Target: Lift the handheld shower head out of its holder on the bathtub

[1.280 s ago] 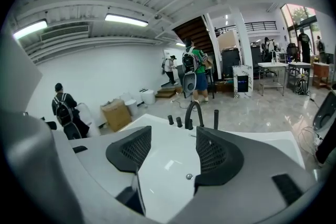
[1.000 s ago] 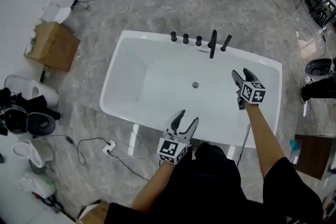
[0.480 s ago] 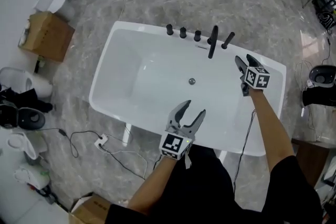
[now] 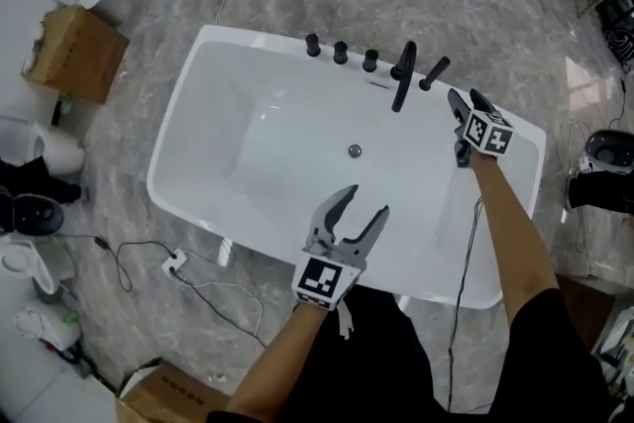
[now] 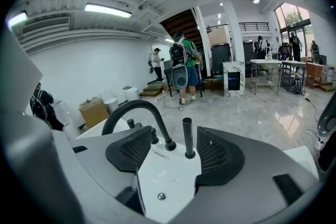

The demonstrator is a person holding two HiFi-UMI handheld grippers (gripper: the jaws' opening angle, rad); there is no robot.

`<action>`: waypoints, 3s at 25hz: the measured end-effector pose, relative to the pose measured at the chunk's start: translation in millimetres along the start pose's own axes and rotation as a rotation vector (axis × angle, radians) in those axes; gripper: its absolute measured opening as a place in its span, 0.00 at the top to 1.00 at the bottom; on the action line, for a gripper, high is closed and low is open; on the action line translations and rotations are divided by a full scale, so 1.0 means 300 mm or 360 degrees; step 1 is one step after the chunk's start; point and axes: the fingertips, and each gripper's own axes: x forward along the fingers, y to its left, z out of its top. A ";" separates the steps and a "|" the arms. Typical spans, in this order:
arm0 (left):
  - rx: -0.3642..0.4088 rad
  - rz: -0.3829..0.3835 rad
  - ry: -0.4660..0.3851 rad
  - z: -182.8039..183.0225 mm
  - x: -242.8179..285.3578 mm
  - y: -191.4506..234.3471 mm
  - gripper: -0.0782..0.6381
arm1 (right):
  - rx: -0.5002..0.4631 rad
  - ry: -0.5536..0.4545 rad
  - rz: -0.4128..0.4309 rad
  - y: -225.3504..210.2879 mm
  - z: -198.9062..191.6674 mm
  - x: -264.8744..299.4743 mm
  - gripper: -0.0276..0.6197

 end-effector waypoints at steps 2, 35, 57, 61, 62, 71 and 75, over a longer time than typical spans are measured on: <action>-0.0014 0.0024 -0.0011 -0.006 0.013 0.022 0.57 | -0.0012 0.0000 0.0004 -0.013 -0.010 0.040 0.59; -0.0291 0.0018 0.0059 -0.182 0.082 0.091 0.57 | -0.0011 -0.0035 -0.0055 -0.116 -0.074 0.488 0.59; -0.0233 0.0014 0.0017 -0.070 0.015 0.053 0.57 | -0.0240 0.0010 -0.0010 -0.045 0.061 0.390 0.77; -0.0206 0.0004 -0.0019 -0.003 -0.009 0.022 0.57 | -0.0255 0.0017 -0.0023 -0.025 0.120 0.318 0.77; -0.0191 0.0002 -0.0026 0.014 -0.018 0.014 0.57 | -0.0259 0.0012 -0.0023 -0.018 0.141 0.303 0.77; -0.0111 -0.0005 -0.0048 0.146 -0.132 -0.058 0.57 | -0.0292 -0.0054 -0.0015 0.067 0.354 0.131 0.77; -0.0023 -0.0005 -0.0025 0.189 -0.190 -0.091 0.57 | -0.0327 -0.0090 -0.0002 0.114 0.454 0.035 0.77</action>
